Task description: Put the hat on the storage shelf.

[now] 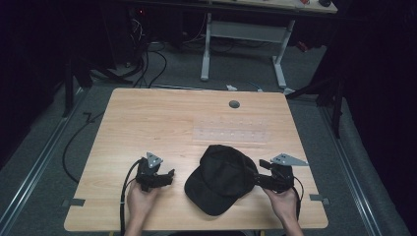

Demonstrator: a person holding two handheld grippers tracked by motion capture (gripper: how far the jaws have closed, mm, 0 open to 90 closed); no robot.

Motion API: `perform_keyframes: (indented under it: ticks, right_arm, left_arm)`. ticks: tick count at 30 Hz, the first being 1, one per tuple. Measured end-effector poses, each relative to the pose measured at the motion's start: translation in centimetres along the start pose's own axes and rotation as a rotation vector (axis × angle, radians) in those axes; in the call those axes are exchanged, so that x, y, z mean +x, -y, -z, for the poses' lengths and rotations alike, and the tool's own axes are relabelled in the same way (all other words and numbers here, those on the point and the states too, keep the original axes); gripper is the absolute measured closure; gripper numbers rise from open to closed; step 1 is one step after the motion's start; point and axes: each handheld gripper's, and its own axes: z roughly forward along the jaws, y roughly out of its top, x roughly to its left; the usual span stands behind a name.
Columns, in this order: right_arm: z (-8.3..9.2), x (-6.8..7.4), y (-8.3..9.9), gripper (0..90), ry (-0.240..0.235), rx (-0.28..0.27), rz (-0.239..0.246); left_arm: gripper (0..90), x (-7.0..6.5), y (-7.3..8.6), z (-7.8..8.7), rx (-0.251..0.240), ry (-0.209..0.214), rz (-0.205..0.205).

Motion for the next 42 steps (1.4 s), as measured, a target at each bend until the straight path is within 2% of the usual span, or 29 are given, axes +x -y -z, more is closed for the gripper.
perform_keyframes:
  ticks: [8,9,14,22,27,30,31,32,35,42]
  right_arm:
    - [-1.2,0.1,-0.8,34.3,-0.005,0.022,-0.006]
    - [-1.7,0.0,-0.9,34.3,-0.023,0.030,-0.018]
    - [-2.6,-0.2,-1.1,34.8,-0.038,0.036,-0.035]
    - [-4.2,0.1,-1.7,36.0,-0.018,0.076,-0.014]
    - [-5.0,0.3,-1.7,36.8,0.027,0.069,0.016]
    - [-5.2,0.2,-1.7,39.5,0.027,0.075,0.011]
    - [-5.3,0.1,-1.8,44.2,0.012,0.092,-0.004]
    - [-5.3,0.1,-1.8,44.2,0.012,0.092,-0.004]
    - [-5.5,-0.1,-1.9,56.5,-0.016,0.114,-0.031]
    - [-5.7,-0.2,-1.9,76.2,-0.056,0.097,-0.023]
  left_arm:
    - [22.7,0.0,0.0,0.0,-0.001,-0.002,0.000]
    - [22.7,0.0,0.0,0.0,-0.001,-0.002,0.000]
    - [22.7,0.0,0.0,0.0,-0.001,-0.002,0.000]
    - [22.7,0.0,0.0,0.0,-0.001,-0.002,0.000]
    - [22.6,0.0,0.0,0.0,-0.001,-0.002,0.000]
    - [22.6,0.0,0.0,0.0,-0.001,-0.002,0.000]
    - [22.7,0.0,0.0,0.0,-0.001,-0.003,0.000]
    - [22.7,0.0,0.0,0.0,-0.001,-0.003,0.000]
    - [22.6,0.0,0.0,0.0,-0.002,-0.002,0.000]
    - [22.4,0.0,0.0,0.0,-0.001,-0.003,-0.003]
